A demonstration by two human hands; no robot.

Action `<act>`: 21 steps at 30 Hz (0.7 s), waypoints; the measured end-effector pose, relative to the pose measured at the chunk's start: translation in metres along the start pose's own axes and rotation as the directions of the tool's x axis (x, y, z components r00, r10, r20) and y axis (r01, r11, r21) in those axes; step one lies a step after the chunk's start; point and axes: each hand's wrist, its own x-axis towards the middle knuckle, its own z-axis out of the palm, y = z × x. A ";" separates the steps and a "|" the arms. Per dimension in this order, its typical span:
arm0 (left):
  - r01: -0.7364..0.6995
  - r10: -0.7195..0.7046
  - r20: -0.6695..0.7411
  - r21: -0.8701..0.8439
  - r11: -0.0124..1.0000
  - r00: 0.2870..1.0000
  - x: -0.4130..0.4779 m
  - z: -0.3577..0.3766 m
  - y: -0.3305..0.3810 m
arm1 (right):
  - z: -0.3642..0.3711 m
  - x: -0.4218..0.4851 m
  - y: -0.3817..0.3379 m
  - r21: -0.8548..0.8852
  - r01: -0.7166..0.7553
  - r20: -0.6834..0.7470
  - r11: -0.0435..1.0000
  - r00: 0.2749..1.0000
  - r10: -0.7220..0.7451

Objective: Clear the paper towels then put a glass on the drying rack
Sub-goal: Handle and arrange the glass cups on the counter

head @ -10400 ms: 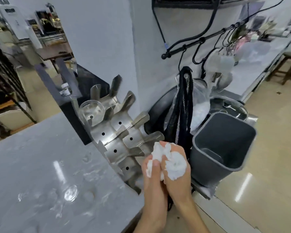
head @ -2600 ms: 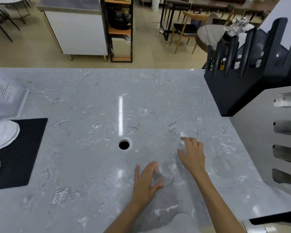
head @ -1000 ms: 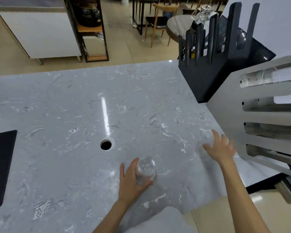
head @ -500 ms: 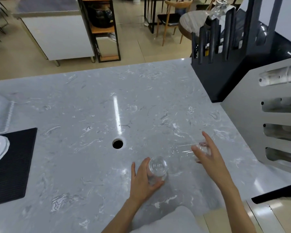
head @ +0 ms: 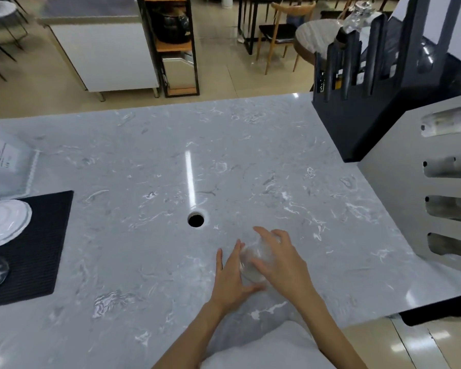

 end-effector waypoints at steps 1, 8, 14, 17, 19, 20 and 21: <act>0.045 -0.045 0.004 -0.073 0.996 0.999 0.000 -0.002 0.000 | -0.005 0.004 0.006 0.075 -0.026 -0.019 0.997 0.999 0.028; 0.244 -0.250 0.065 -0.548 0.800 0.966 0.012 -0.025 0.028 | -0.021 0.019 0.045 0.801 -0.306 0.204 0.514 0.947 0.247; -0.006 -0.405 -0.304 -0.806 0.592 0.862 0.018 -0.092 0.048 | 0.003 0.019 0.021 0.659 -0.334 0.352 0.674 0.929 0.116; -0.142 -0.201 -0.447 -0.623 0.769 0.872 0.019 -0.113 0.053 | 0.004 0.033 0.003 0.468 -0.214 0.329 0.857 0.943 0.056; -0.176 -0.018 -0.422 -0.415 0.893 0.906 0.015 -0.112 0.056 | 0.004 0.036 -0.011 0.523 -0.112 0.246 0.845 0.969 -0.024; -0.191 0.050 -0.387 -0.334 0.923 0.921 0.012 -0.108 0.055 | 0.004 0.036 -0.017 0.562 -0.061 0.220 0.825 0.972 -0.078; -0.199 0.089 -0.354 -0.287 0.937 0.931 0.008 -0.103 0.051 | 0.005 0.034 -0.021 0.571 -0.029 0.221 0.820 0.968 -0.120</act>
